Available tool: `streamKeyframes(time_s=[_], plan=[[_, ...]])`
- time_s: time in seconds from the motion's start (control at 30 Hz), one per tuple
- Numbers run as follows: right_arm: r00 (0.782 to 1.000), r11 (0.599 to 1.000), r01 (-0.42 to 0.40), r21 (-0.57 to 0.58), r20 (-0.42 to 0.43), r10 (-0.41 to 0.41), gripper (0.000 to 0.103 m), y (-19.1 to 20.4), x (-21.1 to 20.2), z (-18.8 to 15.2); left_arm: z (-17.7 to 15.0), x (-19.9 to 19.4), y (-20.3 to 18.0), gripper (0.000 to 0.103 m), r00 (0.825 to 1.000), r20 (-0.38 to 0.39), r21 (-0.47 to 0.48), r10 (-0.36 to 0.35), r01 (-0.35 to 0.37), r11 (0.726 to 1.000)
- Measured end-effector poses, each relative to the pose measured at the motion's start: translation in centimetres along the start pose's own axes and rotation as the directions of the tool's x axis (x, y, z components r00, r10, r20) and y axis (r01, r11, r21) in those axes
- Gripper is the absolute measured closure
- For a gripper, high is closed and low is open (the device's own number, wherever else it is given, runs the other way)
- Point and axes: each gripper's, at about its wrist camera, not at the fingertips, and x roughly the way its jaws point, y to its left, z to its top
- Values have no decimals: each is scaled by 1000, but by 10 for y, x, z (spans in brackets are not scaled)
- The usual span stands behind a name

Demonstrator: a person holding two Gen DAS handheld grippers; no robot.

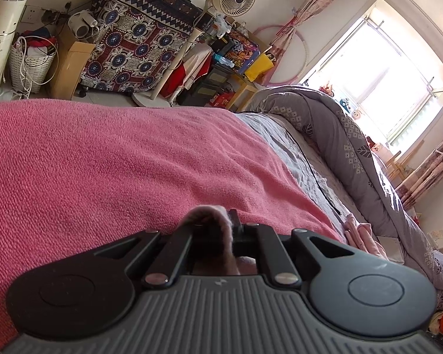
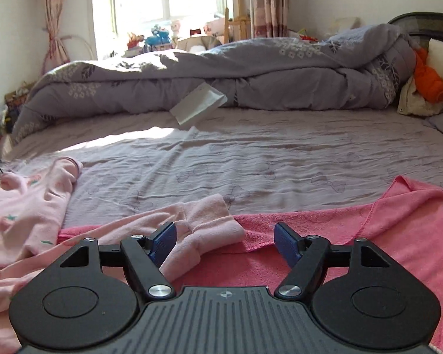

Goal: Fold clothes

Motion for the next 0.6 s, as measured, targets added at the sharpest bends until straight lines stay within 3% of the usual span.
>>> streamKeyframes(time_s=[0.1,0.13,0.2,0.27,0.4,0.43,0.47,0.5,0.53,0.6], plan=[[997,998,-51,-48,47,53,21,-21,-75,-8,3,1,-1,93,1000,-4,-3,3,-3,1000],[995,996,-79,-44,48,82,12,-28,-97,-15,3,1,-2,93,1000,-6,-3,5,-5,1000],[989,990,-138,-34,48,139,10,-40,-138,-31,3,0,-3,93,1000,-8,-3,7,-7,1000],[988,988,-155,-18,18,155,10,-47,-157,-48,3,0,-3,92,1000,-9,-3,10,-10,1000],[984,985,-159,64,-67,163,13,-44,-143,-74,3,0,-2,92,1000,-10,-7,8,-8,1000],[978,979,-176,101,-96,185,16,-39,-130,-80,3,0,-1,92,1000,-9,-11,5,-5,1000],[973,976,-179,123,-124,194,32,-32,-118,-84,2,0,-1,92,1000,-9,-14,2,-2,1000],[969,975,-158,158,-167,184,55,-26,-106,-89,2,0,0,92,1000,-9,-18,-2,1,1000],[962,972,-133,193,-211,174,87,-19,-95,-93,2,-1,1,92,1000,-9,-21,-5,5,1000],[978,977,-88,194,-170,122,92,-4,-109,-93,1,-1,2,92,1000,-9,-28,-12,12,1000]])
